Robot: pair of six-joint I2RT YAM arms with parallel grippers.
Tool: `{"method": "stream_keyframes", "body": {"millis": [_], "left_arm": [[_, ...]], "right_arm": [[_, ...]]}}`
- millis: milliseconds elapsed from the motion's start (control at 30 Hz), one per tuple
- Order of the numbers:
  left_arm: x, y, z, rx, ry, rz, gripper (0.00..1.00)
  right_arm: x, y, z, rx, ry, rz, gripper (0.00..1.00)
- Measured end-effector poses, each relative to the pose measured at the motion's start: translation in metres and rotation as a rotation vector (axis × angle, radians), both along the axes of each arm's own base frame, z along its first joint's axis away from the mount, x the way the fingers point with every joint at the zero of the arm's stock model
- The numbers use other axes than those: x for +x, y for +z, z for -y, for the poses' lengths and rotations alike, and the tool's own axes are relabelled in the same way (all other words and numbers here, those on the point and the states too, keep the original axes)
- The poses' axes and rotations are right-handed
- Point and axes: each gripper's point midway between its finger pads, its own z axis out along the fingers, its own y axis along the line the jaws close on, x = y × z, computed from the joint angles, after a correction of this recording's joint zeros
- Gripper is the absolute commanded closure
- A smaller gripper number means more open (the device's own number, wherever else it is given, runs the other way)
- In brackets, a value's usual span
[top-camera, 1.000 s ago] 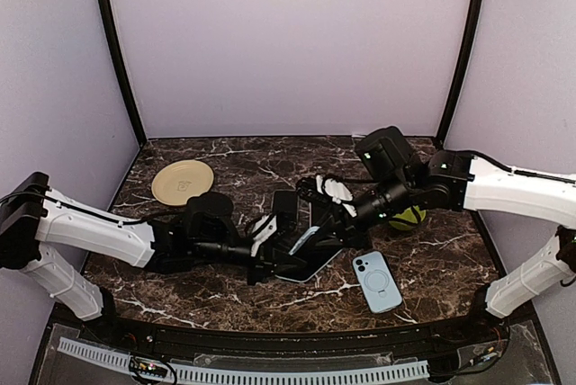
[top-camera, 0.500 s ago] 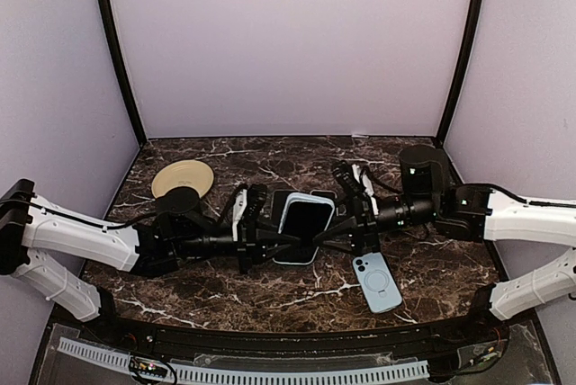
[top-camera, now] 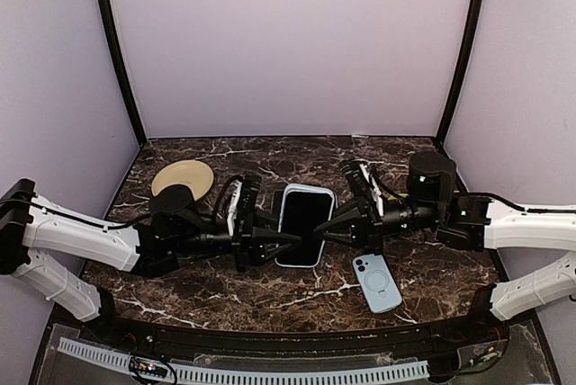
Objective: Put the phone into the phone case
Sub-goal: Pass from the left arm to the right, then press the corner of the phone case at the top left corner of the phone case, then pass from the right arm to the left, then pass from the left arm to the right
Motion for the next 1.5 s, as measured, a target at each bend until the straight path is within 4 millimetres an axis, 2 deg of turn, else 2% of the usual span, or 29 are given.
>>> {"method": "stream_keyframes", "body": {"millis": [67, 233, 300, 400, 433, 500, 567, 700, 767, 867, 967, 1167, 1233, 1300, 1400, 1433, 1500], "left_arm": [[-0.002, 0.001, 0.0, -0.001, -0.011, 0.015, 0.51], [-0.001, 0.006, 0.001, 0.023, -0.02, 0.033, 0.51], [0.001, 0.016, 0.002, 0.016, -0.024, 0.043, 0.58], [0.003, 0.033, 0.002, -0.011, -0.024, 0.065, 0.74], [0.004, 0.037, 0.001, -0.016, -0.023, 0.064, 0.77], [0.004, 0.039, 0.0, -0.018, -0.026, 0.061, 0.9], [0.005, 0.037, 0.0, -0.013, -0.028, 0.03, 0.99], [0.004, 0.037, 0.002, -0.003, -0.039, 0.022, 1.0], [0.004, 0.039, 0.002, -0.005, -0.04, 0.023, 1.0], [0.004, 0.04, 0.002, -0.008, -0.038, 0.031, 1.0], [0.006, 0.038, 0.002, -0.002, -0.026, 0.028, 1.0], [0.008, 0.038, 0.001, -0.012, -0.012, 0.032, 1.0], [0.009, 0.036, 0.0, -0.011, -0.006, 0.031, 1.0], [0.009, 0.035, 0.0, -0.01, -0.002, 0.03, 1.0], [0.008, 0.035, 0.0, -0.01, -0.007, 0.027, 1.0], [0.008, 0.033, 0.0, -0.006, -0.009, 0.014, 1.0], [0.008, 0.033, -0.001, -0.006, -0.017, 0.002, 1.0]], "right_arm": [[-0.005, -0.002, 0.004, -0.017, 0.012, -0.01, 1.0], [-0.014, -0.01, 0.01, -0.085, 0.047, -0.037, 1.0], [-0.015, -0.013, 0.011, -0.1, 0.055, -0.045, 1.0], [-0.018, -0.018, 0.013, -0.122, 0.063, -0.056, 1.0], [-0.018, -0.019, 0.013, -0.127, 0.065, -0.058, 1.0], [-0.018, -0.02, 0.013, -0.131, 0.063, -0.053, 1.0], [-0.017, -0.021, 0.014, -0.134, 0.059, -0.032, 1.0], [-0.016, -0.022, 0.015, -0.139, 0.053, -0.019, 0.99], [-0.015, -0.02, 0.016, -0.135, 0.049, -0.014, 0.77], [-0.014, -0.019, 0.016, -0.133, 0.036, -0.03, 0.57], [-0.011, -0.01, 0.014, -0.098, 0.021, -0.034, 0.52], [-0.009, 0.005, 0.009, -0.036, 0.009, -0.045, 0.58], [-0.007, 0.008, 0.007, -0.019, 0.007, -0.043, 0.67], [-0.006, 0.007, 0.005, -0.013, 0.006, -0.05, 0.81], [-0.003, 0.003, 0.0, -0.016, 0.009, -0.062, 0.97], [-0.003, 0.002, -0.001, -0.016, 0.017, -0.048, 1.0], [-0.004, 0.002, -0.001, -0.013, 0.026, -0.03, 1.0]]}}
